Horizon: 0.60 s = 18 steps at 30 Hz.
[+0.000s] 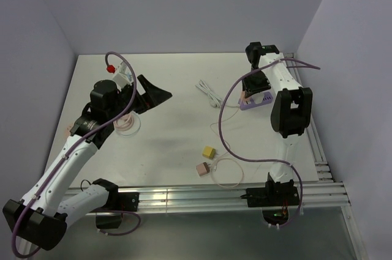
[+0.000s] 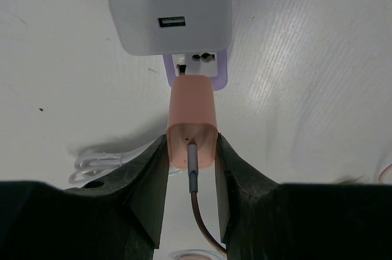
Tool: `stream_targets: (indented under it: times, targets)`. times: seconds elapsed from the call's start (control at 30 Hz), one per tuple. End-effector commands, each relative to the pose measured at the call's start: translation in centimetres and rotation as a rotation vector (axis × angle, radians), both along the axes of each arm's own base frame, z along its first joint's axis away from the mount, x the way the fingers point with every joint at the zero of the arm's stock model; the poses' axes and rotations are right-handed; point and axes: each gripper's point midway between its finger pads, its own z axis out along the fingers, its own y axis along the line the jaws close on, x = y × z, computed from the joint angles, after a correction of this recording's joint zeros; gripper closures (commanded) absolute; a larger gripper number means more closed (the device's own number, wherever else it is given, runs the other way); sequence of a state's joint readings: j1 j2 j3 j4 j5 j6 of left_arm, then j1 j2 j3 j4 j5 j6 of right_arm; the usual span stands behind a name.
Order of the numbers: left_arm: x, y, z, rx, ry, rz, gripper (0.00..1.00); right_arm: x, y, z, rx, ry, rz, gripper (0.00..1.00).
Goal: Insert the plug
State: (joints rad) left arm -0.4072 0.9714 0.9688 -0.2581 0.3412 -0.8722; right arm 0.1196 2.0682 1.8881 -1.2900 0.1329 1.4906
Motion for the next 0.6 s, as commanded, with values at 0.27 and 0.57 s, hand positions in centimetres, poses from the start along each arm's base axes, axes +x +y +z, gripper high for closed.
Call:
stream_targets:
  times: [0.27, 0.57]
  targets:
    - [0.2, -0.4, 0.6, -0.002, -0.046, -0.022, 0.01, 1.1, -1.6, -0.4, -0.043, -0.009, -0.019, 1.0]
    - [0.3, -0.5, 0.4, -0.001, -0.043, -0.025, 0.0, 1.7, -1.8, -1.2, -0.051, -0.007, -0.008, 1.0]
